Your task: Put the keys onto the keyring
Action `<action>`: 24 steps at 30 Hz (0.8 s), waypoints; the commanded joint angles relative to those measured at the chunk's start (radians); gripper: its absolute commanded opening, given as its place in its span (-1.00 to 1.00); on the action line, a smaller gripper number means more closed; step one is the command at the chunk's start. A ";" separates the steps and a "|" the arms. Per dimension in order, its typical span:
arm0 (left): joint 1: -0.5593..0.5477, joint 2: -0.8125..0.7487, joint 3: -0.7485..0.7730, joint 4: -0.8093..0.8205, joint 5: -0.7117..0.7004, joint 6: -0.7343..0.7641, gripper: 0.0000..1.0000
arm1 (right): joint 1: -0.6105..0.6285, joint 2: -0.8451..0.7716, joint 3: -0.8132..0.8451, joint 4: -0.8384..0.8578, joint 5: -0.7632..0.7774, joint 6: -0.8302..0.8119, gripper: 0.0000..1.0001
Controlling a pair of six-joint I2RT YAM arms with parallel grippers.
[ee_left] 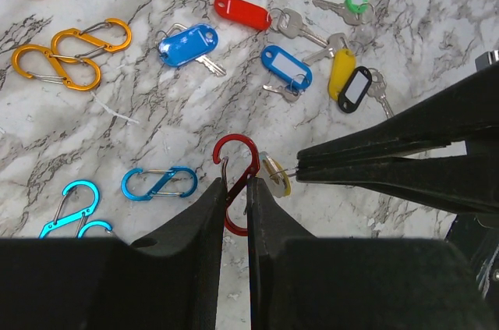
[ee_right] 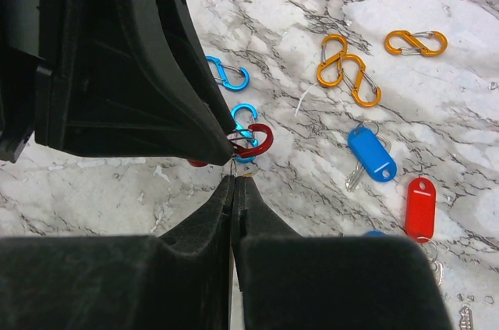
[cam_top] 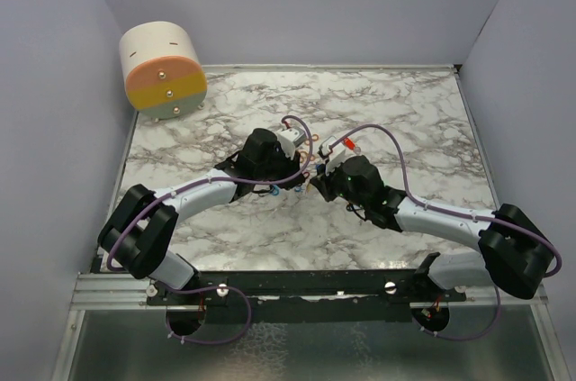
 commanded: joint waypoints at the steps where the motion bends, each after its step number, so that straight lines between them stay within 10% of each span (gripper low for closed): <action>1: -0.006 -0.007 0.005 0.010 0.060 0.040 -1.00 | 0.008 -0.019 -0.015 0.035 0.057 -0.012 -0.98; 24: -0.006 -0.031 0.005 -0.001 0.088 0.072 -1.00 | 0.010 -0.018 -0.021 0.042 0.030 -0.014 -0.98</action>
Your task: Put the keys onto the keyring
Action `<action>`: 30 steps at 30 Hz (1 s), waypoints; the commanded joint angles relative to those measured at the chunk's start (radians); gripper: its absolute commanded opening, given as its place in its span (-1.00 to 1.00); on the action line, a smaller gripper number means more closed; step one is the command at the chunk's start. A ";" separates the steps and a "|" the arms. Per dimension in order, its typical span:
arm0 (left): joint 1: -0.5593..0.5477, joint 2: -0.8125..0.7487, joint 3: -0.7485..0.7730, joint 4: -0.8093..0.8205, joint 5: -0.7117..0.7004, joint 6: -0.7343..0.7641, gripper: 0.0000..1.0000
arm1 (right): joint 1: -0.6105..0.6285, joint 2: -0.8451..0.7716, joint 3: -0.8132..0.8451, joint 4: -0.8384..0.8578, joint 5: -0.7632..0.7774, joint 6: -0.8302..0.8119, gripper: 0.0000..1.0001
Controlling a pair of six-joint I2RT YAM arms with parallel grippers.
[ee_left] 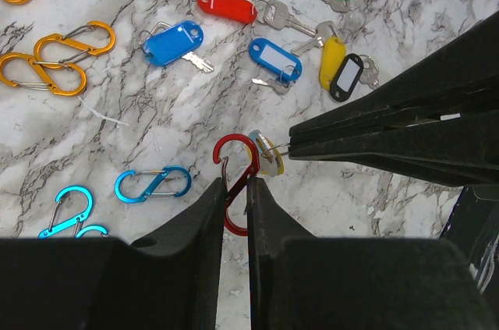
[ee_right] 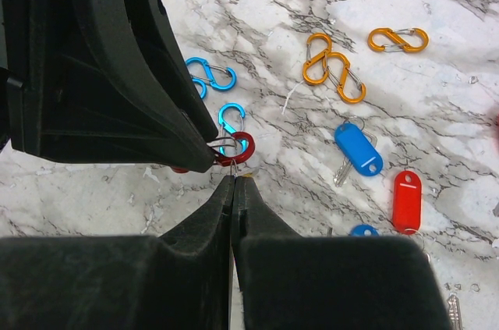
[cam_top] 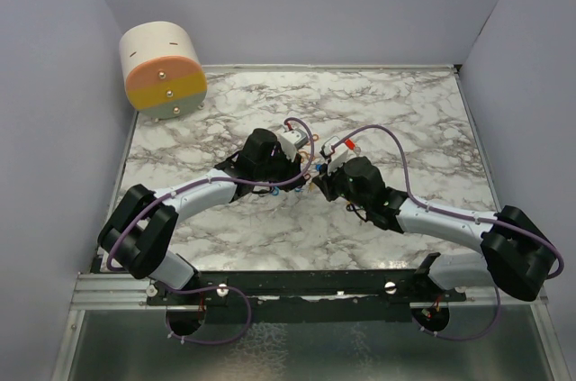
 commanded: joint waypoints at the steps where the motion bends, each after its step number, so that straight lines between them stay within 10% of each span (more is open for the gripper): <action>1: -0.006 -0.029 0.005 0.006 0.038 0.020 -1.00 | 0.010 -0.001 -0.007 0.042 -0.016 -0.014 -0.98; 30: -0.006 -0.033 0.039 -0.016 0.087 0.031 -1.00 | 0.025 0.025 0.001 0.058 -0.029 -0.022 -0.98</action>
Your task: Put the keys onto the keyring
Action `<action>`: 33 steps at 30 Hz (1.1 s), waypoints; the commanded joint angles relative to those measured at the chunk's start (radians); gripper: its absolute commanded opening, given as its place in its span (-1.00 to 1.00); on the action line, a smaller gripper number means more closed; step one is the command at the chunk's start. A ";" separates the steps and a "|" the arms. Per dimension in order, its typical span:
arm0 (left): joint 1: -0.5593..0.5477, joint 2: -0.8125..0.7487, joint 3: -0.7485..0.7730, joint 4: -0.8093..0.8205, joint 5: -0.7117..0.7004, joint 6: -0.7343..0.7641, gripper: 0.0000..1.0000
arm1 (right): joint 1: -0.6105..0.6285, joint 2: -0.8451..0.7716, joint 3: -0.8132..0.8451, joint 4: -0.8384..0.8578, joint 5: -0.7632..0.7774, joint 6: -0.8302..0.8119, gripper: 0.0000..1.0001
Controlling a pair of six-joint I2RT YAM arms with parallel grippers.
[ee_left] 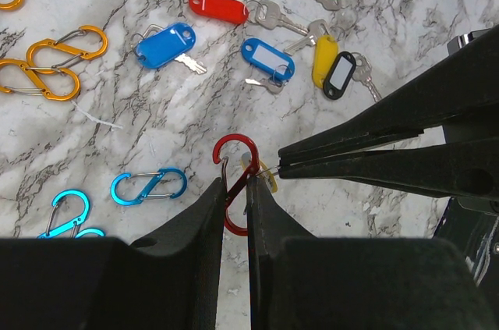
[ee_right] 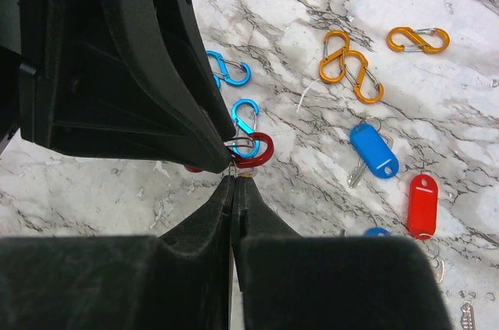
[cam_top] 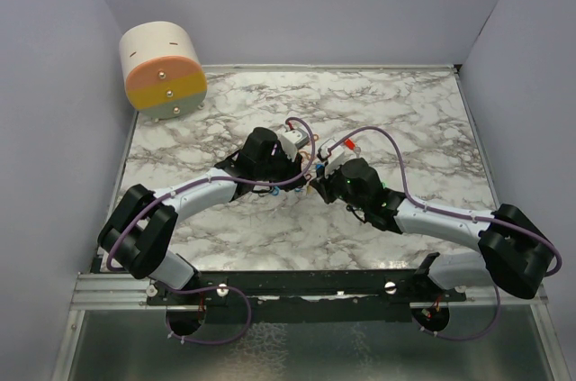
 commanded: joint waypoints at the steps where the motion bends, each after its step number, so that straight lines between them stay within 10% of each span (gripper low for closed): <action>1: -0.006 -0.033 0.026 0.000 0.067 0.016 -1.00 | 0.008 0.011 0.001 0.051 -0.008 -0.015 -0.98; 33: -0.021 0.014 0.062 0.007 0.073 -0.008 -1.00 | 0.016 -0.014 -0.023 0.105 -0.083 -0.020 -0.98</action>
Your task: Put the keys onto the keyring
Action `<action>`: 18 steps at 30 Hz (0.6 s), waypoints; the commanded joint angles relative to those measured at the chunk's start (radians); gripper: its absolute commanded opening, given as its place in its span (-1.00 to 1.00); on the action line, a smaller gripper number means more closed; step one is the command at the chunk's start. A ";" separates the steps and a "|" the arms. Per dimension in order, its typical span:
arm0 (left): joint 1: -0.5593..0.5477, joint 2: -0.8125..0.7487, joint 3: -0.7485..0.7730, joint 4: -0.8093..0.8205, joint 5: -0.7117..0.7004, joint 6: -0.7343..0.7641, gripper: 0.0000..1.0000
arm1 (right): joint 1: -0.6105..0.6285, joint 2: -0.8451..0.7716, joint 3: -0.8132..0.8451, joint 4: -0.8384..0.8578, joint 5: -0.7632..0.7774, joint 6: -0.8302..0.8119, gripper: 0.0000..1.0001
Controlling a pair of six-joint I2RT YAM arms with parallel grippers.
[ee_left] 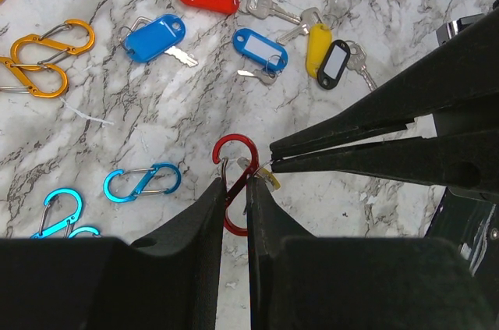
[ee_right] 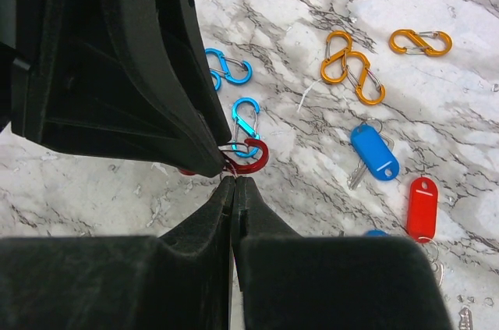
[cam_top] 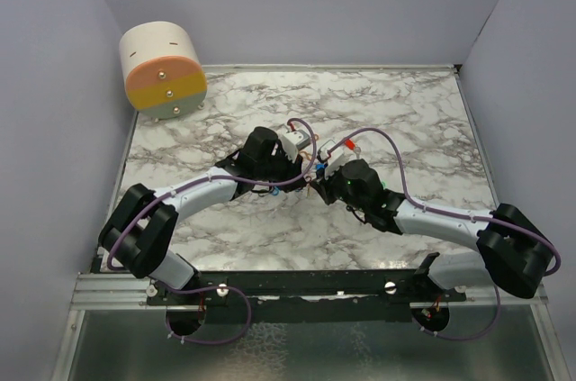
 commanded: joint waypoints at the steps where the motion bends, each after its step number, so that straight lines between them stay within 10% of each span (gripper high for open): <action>1: -0.021 0.016 0.053 0.041 0.039 -0.023 -1.00 | 0.017 -0.021 -0.008 0.085 -0.066 -0.011 -0.98; 18: -0.031 0.013 0.065 0.042 0.020 -0.029 -1.00 | 0.026 0.004 0.006 0.049 0.011 -0.003 -0.98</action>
